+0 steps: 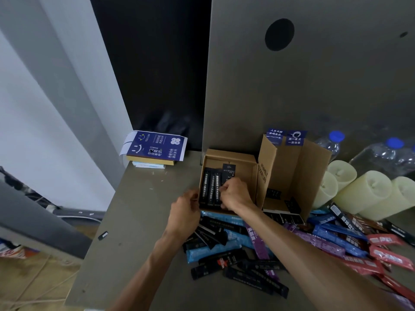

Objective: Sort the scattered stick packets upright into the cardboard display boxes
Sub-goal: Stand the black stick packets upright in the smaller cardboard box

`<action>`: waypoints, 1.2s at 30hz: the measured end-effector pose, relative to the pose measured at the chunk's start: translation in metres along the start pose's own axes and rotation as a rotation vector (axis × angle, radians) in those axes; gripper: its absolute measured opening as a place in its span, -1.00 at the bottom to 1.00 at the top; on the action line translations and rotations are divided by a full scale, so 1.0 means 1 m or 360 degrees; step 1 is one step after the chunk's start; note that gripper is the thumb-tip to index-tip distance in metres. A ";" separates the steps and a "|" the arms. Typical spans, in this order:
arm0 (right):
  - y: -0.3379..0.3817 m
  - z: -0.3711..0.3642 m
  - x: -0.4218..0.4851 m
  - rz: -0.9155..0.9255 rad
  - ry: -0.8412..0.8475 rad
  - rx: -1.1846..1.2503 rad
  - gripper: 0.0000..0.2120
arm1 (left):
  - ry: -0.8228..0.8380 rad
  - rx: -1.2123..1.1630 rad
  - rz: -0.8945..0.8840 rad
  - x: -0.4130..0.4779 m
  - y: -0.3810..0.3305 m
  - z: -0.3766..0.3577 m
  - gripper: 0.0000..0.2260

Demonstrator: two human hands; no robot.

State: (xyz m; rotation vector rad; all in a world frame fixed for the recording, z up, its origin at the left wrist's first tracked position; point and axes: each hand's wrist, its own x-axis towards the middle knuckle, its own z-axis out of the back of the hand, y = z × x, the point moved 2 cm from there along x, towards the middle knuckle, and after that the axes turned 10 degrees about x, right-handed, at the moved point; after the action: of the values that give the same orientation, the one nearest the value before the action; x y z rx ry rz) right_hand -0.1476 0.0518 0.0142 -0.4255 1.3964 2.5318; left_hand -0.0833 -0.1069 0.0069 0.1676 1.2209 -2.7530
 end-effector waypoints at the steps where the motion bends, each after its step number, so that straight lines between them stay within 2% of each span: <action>1: 0.000 -0.001 0.000 -0.0007 -0.0013 -0.0010 -0.93 | -0.0004 0.0010 0.0006 0.001 0.001 0.000 -0.73; 27: -0.004 -0.005 0.002 0.0057 -0.0080 -0.0048 -0.90 | 0.0052 -0.0030 -0.0029 -0.002 -0.001 0.005 -0.69; 36: -0.013 0.010 -0.050 0.0298 -0.0048 -0.0028 -0.87 | -0.0136 0.0273 0.0040 -0.022 0.039 0.016 -0.76</action>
State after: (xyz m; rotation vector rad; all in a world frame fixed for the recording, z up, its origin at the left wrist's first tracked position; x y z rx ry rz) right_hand -0.0979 0.0644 0.0267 -0.2694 1.4672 2.6870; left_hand -0.0560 -0.1435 -0.0079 0.0800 0.9561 -2.8095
